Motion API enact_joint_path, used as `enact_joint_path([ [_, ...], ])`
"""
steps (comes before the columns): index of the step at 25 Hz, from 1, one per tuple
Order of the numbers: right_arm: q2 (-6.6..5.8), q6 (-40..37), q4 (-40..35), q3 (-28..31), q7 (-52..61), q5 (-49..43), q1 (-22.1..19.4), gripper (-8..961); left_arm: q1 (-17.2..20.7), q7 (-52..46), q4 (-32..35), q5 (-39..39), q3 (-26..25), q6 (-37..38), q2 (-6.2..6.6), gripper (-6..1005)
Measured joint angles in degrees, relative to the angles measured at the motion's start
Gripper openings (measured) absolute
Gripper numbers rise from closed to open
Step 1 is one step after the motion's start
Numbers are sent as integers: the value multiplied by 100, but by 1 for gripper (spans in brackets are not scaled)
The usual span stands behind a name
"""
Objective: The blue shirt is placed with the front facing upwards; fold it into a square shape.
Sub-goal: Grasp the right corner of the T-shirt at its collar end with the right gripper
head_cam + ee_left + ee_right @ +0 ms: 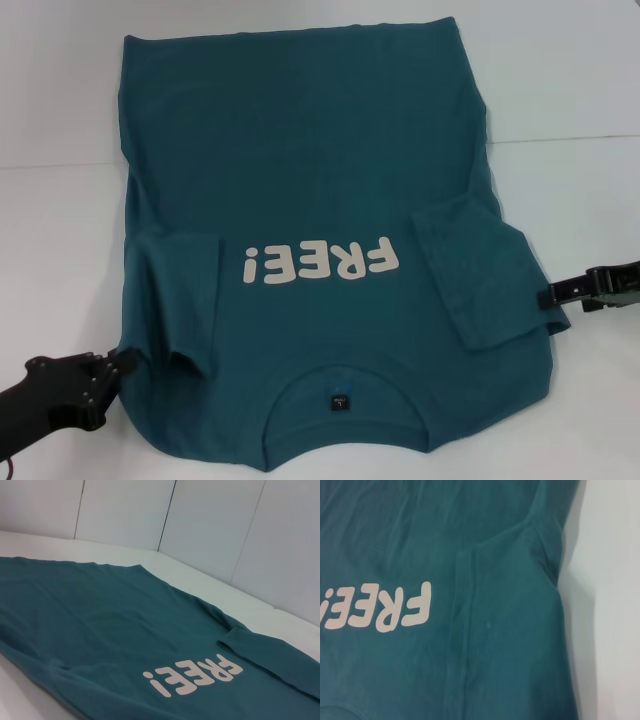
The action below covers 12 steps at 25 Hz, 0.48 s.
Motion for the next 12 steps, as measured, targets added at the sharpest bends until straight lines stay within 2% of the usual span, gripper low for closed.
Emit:
enact_joint_path([
  [12, 59, 268, 241, -188, 4, -2, 44, 748, 0, 10, 0, 1, 17, 2, 0, 0],
])
